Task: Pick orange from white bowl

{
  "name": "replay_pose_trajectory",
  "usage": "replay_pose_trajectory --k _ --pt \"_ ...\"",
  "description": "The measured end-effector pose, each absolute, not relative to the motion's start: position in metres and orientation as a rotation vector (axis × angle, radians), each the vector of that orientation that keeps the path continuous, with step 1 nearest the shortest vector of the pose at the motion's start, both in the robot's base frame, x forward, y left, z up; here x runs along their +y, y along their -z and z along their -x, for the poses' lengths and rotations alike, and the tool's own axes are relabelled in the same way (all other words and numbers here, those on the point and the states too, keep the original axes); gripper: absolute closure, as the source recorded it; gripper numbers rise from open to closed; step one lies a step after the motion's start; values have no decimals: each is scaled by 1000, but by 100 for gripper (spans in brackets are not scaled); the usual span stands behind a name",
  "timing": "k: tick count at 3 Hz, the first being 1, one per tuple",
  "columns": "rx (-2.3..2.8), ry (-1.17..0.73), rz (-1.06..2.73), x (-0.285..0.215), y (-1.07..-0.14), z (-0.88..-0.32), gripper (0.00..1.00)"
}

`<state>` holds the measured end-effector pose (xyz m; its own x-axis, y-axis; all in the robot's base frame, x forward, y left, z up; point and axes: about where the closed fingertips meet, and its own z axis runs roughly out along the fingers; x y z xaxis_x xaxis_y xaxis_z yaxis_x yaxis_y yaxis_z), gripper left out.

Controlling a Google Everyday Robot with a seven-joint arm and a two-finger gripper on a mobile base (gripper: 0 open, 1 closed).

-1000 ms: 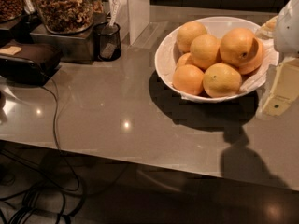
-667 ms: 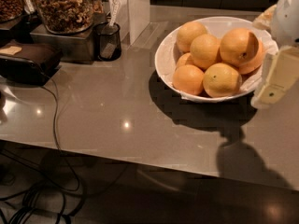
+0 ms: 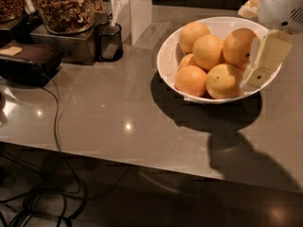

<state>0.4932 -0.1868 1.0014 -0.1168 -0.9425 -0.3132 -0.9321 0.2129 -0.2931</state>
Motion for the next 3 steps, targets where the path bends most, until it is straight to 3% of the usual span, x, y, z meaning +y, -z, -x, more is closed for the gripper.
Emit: replay_pose_trajectory --k 3 --pt "2116 109 1627 -213 -987 -532 0"
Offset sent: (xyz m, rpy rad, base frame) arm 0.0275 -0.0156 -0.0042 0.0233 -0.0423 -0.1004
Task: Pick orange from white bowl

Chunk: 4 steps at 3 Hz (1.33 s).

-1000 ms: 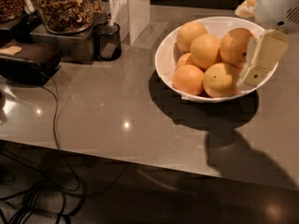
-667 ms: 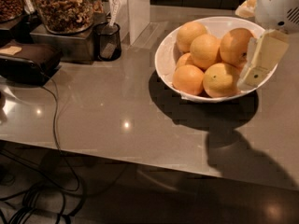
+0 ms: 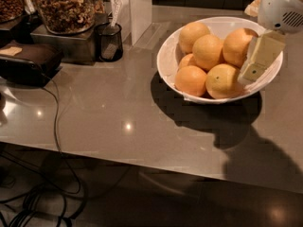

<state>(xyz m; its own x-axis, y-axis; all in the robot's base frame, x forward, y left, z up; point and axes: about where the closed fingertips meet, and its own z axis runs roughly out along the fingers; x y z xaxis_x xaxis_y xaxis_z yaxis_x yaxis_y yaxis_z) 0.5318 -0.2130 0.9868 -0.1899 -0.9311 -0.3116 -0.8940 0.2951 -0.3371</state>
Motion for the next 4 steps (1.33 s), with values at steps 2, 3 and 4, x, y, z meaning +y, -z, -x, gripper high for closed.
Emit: replay_pose_trajectory --k 2,3,4 --pt "2112 83 1668 -212 -966 -548 0" --pt "2112 83 1668 -212 -966 -548 4" --pt "2112 83 1668 -212 -966 -548 23"
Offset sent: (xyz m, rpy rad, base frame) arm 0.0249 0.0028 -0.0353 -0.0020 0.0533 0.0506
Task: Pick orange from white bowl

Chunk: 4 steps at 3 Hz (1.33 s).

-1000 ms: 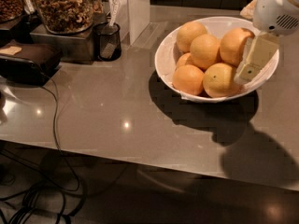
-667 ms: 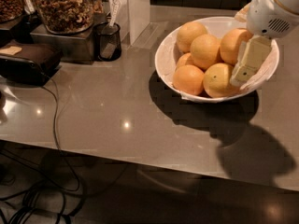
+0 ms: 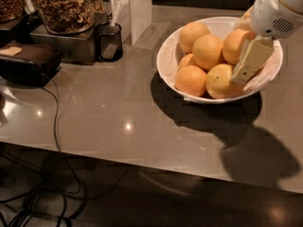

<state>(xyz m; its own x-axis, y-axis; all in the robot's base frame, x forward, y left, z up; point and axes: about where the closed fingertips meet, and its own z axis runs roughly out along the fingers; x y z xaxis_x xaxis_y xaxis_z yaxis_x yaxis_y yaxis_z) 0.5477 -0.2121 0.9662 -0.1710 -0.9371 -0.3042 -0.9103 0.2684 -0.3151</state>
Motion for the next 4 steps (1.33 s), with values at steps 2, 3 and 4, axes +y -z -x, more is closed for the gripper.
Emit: replay_pose_trajectory --k 2,3,4 --pt "2120 101 1641 -219 -971 -549 52" --pt "2125 142 1611 -233 -981 -554 49" --pt "2134 174 1579 -244 -989 -561 57"
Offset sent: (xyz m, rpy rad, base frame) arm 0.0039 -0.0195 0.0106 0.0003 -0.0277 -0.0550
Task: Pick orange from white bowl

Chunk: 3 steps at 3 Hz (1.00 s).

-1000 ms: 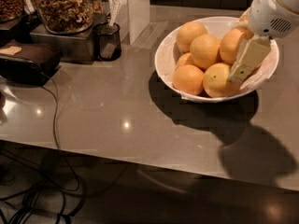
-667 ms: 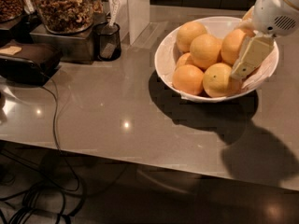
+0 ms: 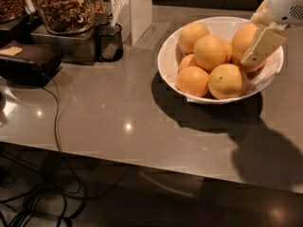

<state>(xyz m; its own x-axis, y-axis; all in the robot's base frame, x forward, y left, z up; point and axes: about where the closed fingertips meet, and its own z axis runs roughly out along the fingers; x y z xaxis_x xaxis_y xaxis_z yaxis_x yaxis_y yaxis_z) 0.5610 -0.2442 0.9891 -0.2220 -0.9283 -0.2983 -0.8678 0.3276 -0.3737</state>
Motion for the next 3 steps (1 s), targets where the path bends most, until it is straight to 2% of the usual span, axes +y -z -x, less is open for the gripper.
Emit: replay_pose_trajectory --k 1,2,3 --pt "2150 137 1564 -244 -981 -564 75" --pt "2149 91 1550 -241 -976 -563 97" --pt "2124 74 1553 -239 -979 -565 100"
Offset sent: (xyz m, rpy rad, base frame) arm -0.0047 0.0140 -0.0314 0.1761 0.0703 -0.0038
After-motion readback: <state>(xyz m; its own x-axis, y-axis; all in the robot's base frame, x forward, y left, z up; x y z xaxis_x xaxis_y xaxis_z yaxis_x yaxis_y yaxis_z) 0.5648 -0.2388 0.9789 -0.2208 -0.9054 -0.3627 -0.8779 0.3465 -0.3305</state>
